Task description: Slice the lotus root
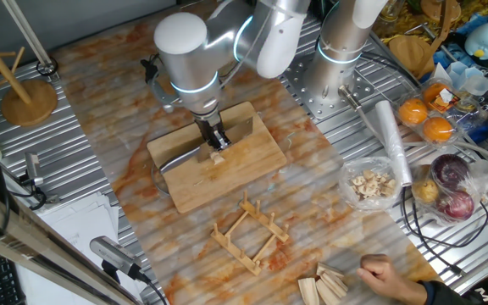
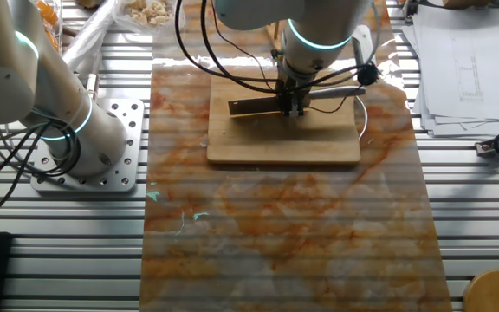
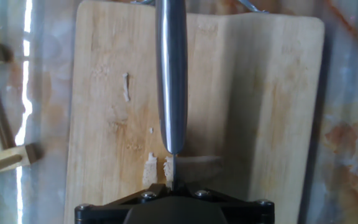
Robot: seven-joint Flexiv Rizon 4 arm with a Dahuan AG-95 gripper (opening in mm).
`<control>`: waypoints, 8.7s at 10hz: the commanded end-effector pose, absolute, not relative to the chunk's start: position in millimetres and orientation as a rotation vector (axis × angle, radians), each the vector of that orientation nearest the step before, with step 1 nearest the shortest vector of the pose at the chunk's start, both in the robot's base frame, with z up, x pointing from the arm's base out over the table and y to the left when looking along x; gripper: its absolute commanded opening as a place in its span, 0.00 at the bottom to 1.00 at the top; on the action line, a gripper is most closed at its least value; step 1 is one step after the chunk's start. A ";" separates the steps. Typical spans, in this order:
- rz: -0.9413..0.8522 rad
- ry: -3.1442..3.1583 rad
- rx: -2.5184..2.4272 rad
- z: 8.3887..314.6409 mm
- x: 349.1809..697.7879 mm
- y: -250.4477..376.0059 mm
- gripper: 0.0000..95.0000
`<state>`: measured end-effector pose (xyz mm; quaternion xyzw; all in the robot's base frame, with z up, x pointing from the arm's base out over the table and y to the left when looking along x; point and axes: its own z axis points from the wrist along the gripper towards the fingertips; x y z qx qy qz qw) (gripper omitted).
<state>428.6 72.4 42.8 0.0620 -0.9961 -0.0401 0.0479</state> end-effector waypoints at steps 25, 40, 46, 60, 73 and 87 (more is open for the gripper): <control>-0.041 -2.939 0.257 59.2 414.2 67.5 0.00; -0.002 -2.986 0.187 70.2 416.8 76.9 0.00; 0.011 -2.981 0.256 81.8 410.9 50.1 0.00; -0.007 -2.993 0.243 67.0 417.4 51.4 0.00; -0.006 -3.009 0.240 56.6 420.4 47.0 0.00; 0.039 -3.004 0.281 70.6 415.1 59.3 0.00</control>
